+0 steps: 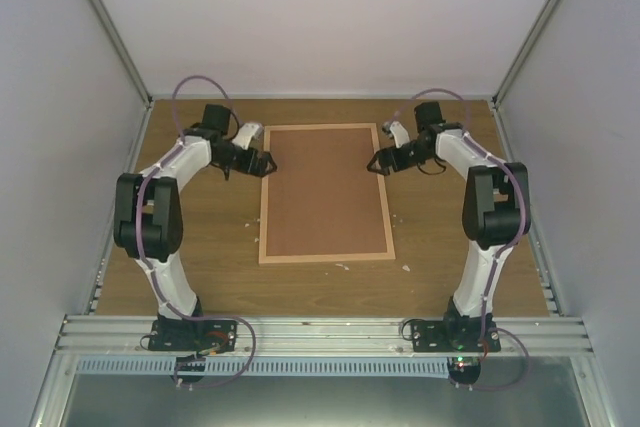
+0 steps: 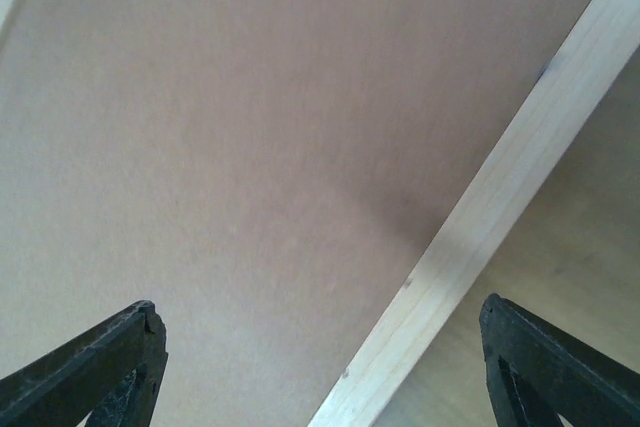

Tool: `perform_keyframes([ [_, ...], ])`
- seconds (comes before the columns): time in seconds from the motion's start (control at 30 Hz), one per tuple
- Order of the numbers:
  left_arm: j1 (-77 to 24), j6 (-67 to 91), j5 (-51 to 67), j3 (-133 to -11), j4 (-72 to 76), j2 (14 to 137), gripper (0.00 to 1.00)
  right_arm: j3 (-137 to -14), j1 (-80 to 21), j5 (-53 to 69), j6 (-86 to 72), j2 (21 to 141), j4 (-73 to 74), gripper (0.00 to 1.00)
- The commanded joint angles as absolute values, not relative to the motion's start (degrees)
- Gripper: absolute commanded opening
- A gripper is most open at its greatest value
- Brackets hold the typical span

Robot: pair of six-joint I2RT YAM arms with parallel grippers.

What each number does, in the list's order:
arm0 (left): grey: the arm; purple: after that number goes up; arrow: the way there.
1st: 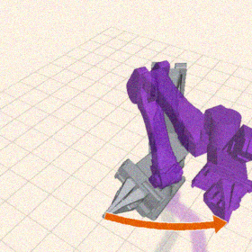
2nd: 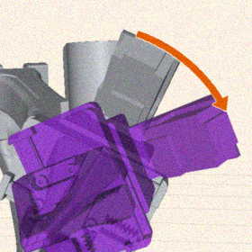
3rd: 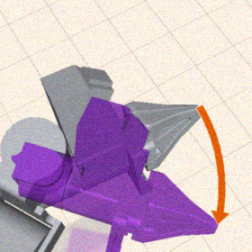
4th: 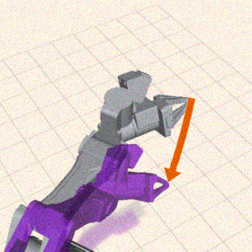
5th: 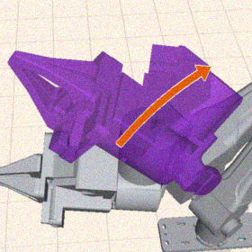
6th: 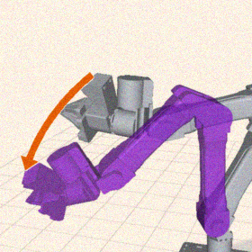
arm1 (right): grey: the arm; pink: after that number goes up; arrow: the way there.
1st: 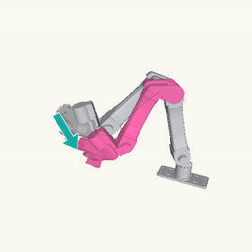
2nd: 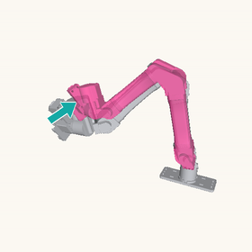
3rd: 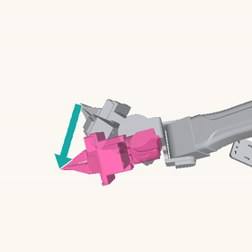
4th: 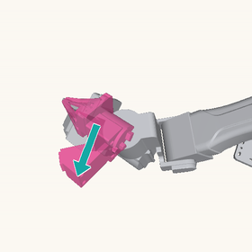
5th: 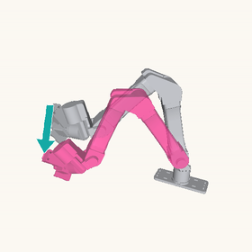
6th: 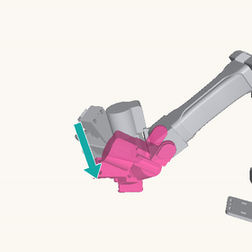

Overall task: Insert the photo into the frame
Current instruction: Move the photo frame to the center of the board, then install the photo frame at the center of the board.

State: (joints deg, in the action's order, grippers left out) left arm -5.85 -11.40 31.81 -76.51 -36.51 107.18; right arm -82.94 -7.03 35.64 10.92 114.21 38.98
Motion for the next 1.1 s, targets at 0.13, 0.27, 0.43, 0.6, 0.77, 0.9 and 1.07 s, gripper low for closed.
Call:
perform_keyframes([
  [0.13, -2.74, -1.59, 23.66, -91.84, -35.38, 112.43, 0.99, -92.12, -10.29, 34.77, 13.3, 113.97, 33.92, 0.84],
  [0.27, -2.46, -0.23, 22.78, -95.32, -35.99, 117.17, 0.99, -93.85, -15.55, 32.94, 16.39, 115.4, 31.35, 0.82],
  [0.43, -3.09, 2.12, 18.71, -97.98, -36.9, 121.03, 0.99, -93.67, -22.65, 28.11, 20.44, 117.47, 28.52, 0.82],
  [0.6, -3.25, 2.93, 17.41, -98.26, -36.82, 123.37, 0.99, -93.96, -28.8, 21.47, 23.55, 120.15, 26.02, 0.82],
  [0.77, -3.25, 2.92, 17.95, -98.7, -36.97, 124.83, 0.99, -91.99, -32.48, 16.32, 27.06, 122.05, 24.01, 0.81],
  [0.9, -3.55, 3.24, 17.58, -98.88, -37.0, 125.49, 0.99, -91.76, -32.78, 18.0, 28.41, 123.51, 25.35, 0.8],
  [1.07, -4.51, 3.2, 16.77, -98.47, -36.69, 126.1, 0.99, -91.25, -32.78, 19.14, 28.99, 125.77, 26.04, 0.8],
])
